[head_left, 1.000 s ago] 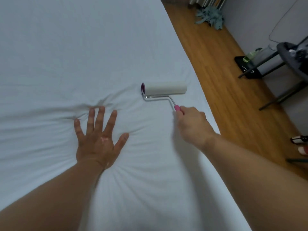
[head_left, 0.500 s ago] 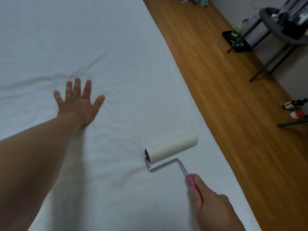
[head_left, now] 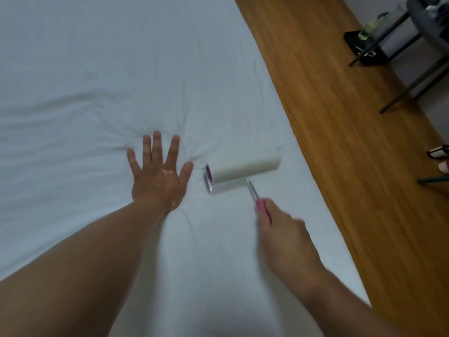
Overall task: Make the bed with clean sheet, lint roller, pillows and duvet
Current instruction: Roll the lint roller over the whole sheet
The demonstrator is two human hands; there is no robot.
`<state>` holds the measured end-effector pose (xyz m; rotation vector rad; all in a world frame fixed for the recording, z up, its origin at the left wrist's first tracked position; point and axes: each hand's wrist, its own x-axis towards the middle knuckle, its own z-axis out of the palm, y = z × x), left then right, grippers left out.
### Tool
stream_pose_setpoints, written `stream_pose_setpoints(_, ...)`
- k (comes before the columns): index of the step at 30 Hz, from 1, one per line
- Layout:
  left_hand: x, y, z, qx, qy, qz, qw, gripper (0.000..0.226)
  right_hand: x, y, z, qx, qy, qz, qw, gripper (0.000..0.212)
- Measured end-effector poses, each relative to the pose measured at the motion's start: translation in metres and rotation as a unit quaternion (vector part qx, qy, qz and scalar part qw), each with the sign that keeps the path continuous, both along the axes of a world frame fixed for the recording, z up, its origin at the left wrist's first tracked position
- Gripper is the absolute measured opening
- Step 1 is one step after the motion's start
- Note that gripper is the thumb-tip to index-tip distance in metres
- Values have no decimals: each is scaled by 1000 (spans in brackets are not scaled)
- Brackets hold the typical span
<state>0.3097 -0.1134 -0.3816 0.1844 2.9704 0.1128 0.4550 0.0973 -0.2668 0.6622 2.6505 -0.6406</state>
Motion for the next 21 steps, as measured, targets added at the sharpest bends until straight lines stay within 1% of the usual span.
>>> stream_pose_setpoints(2,1,0,-5,1,15,1,1000,69,-47,-5,-13,23,33,45,998,31)
stream_pose_setpoints(5,0,0,-7,5,24,2,1000,68,-100,-9,-15,29,32,52,998,32)
stream_pose_setpoints(7,0,1,-5,7,20,4,1000,69,-112,-8,-10,37,14,62,997,30)
stream_pose_setpoints(9,1,1,-2,8,16,6,1000,70,-107,-6,-6,24,9,48,999,29)
stream_pose_setpoints(12,2,2,4,0,4,0,1000,73,-71,-3,-7,30,-3,65,997,29)
stream_pose_setpoints(16,11,4,20,-18,-22,0,1000,76,16,6,-12,10,21,15,1000,32)
stream_pose_setpoints(18,31,7,26,-17,-30,-1,999,77,73,12,-10,11,14,16,1000,31)
stream_pose_setpoints(21,84,11,31,-19,-26,-13,999,78,158,17,0,-3,7,9,1000,33)
